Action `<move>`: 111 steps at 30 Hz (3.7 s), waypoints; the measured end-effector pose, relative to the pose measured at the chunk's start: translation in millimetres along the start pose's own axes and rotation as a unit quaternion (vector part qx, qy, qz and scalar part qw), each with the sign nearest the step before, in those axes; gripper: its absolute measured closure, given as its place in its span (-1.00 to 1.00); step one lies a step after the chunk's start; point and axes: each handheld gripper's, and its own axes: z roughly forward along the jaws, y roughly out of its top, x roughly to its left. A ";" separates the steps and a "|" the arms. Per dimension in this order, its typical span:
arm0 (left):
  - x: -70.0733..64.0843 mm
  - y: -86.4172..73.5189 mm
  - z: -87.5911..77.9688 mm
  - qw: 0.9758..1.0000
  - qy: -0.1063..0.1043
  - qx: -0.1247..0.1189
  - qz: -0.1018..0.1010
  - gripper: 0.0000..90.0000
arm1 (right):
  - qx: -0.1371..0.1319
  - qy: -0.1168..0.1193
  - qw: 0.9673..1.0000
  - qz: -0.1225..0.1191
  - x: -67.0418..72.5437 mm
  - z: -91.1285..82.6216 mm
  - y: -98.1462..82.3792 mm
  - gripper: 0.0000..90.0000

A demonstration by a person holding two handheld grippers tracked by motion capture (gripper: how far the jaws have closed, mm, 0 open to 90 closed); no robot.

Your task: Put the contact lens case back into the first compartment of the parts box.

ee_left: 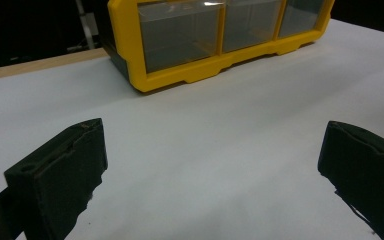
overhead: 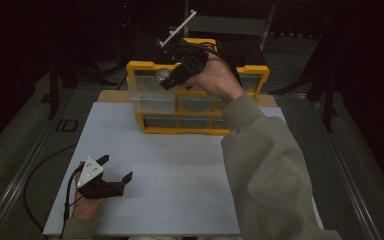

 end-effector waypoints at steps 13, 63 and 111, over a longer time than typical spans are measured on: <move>0.5 -0.1 -0.3 1.000 0.001 0.001 0.000 -1.00 | -0.002 0.004 1.000 0.002 3.4 8.0 4.7 0.09; 1.2 -0.4 -1.3 1.000 0.003 0.001 -0.002 -1.00 | -0.008 -0.025 1.000 -0.005 7.4 8.3 -11.3 -0.67; 0.5 -1.2 -0.1 1.000 0.003 0.004 -0.001 -1.00 | 0.004 -0.026 1.000 -0.014 11.0 10.2 -48.2 -0.67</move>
